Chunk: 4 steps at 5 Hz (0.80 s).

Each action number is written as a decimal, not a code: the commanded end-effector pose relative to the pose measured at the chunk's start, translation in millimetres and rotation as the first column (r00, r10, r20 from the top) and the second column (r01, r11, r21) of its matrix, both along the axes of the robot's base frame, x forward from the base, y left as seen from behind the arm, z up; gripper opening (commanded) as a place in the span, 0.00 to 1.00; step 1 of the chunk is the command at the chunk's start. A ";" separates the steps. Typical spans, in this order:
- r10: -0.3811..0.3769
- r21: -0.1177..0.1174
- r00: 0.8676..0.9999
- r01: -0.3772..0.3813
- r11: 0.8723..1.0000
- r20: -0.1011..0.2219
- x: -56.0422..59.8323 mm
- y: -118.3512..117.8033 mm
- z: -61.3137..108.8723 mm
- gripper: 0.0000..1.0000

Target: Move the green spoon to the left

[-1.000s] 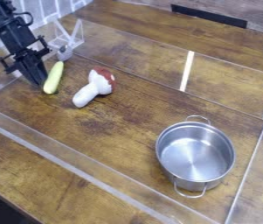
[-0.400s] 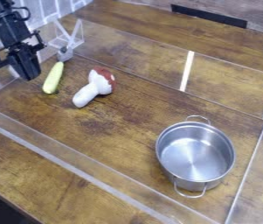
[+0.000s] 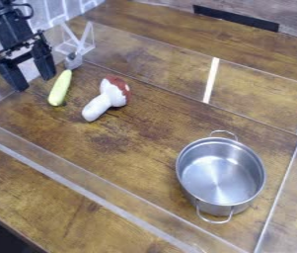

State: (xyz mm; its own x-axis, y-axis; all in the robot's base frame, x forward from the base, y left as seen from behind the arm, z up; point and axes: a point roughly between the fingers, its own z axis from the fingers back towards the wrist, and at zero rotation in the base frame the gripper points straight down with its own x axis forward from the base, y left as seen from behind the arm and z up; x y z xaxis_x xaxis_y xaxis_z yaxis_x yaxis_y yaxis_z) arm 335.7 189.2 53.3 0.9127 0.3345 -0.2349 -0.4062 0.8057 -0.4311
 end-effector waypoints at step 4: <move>0.061 0.035 0.990 -0.066 0.997 0.127 15.3 -14.4 67.7 1.00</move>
State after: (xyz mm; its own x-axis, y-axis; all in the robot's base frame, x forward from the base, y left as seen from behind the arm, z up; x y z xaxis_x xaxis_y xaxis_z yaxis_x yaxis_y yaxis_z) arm 344.8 177.2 91.8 0.8955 0.4019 -0.1912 -0.4434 0.7687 -0.4610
